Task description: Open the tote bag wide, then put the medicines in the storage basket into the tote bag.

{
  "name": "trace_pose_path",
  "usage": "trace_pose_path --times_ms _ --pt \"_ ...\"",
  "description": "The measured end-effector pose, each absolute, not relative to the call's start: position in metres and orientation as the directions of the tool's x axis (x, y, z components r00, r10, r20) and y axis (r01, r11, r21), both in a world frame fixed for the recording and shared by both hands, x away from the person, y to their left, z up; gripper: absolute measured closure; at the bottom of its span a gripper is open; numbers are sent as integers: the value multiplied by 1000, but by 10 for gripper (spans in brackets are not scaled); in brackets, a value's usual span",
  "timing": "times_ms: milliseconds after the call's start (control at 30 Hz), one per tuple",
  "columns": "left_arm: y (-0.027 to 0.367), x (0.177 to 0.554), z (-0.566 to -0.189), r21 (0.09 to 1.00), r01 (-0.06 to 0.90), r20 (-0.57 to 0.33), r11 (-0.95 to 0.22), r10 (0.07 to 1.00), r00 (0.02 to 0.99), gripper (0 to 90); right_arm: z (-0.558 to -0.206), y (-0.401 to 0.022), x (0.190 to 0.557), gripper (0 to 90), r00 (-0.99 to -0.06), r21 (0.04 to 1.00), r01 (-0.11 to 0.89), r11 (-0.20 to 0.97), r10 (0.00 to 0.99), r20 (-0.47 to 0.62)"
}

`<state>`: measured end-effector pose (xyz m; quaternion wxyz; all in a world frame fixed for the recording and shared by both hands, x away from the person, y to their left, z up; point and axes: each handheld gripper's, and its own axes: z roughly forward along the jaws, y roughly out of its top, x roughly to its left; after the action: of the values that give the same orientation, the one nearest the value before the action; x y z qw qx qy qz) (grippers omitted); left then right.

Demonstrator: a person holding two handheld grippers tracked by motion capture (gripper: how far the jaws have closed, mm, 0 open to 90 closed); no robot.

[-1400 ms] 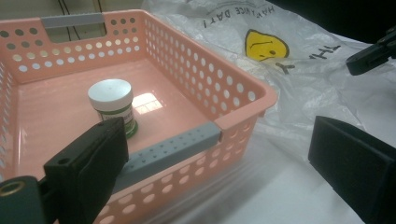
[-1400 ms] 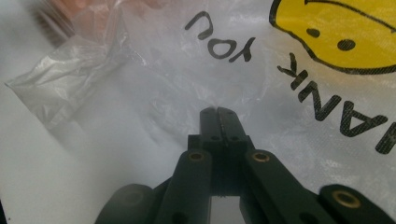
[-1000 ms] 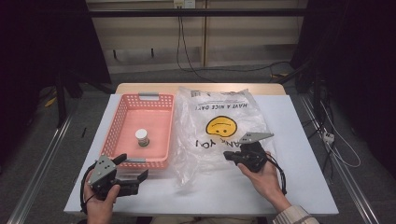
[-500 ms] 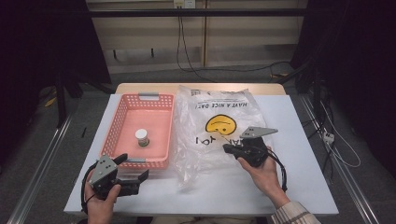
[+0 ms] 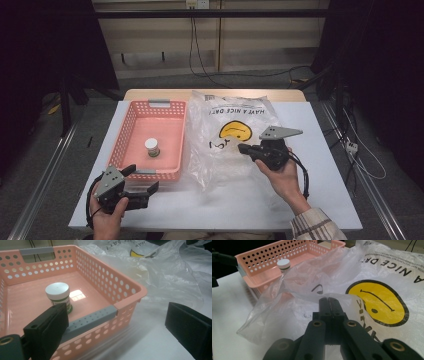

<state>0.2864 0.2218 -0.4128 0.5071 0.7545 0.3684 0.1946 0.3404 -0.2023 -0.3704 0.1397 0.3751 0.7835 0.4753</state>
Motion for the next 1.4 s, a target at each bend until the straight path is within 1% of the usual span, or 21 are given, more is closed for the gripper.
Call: trace_pose_path --times_ms 333,533,833,900,1100,1267,1400 --pt "223 286 -413 909 363 -95 -204 747 658 47 -357 -203 348 900 -680 872 433 229 718 149" --pt "221 288 -414 908 362 -89 -211 747 658 47 -345 -199 350 900 -700 892 393 221 701 135" --pt "225 287 -411 909 363 -92 -203 753 651 47 -354 -201 352 900 -701 888 405 218 697 149" --pt "227 286 -409 905 380 -115 -193 747 655 47 -354 -201 351 900 -703 888 403 220 696 146" --pt "230 286 -409 900 389 -116 -197 752 649 48 -352 -200 354 900 -714 888 405 220 682 157" --pt "232 288 -409 894 412 -145 -178 755 640 54 -354 -198 355 900 -715 885 412 215 678 168" --pt "227 289 -406 881 416 -123 -226 738 664 65 -354 -198 355 900 -720 885 411 218 674 168"
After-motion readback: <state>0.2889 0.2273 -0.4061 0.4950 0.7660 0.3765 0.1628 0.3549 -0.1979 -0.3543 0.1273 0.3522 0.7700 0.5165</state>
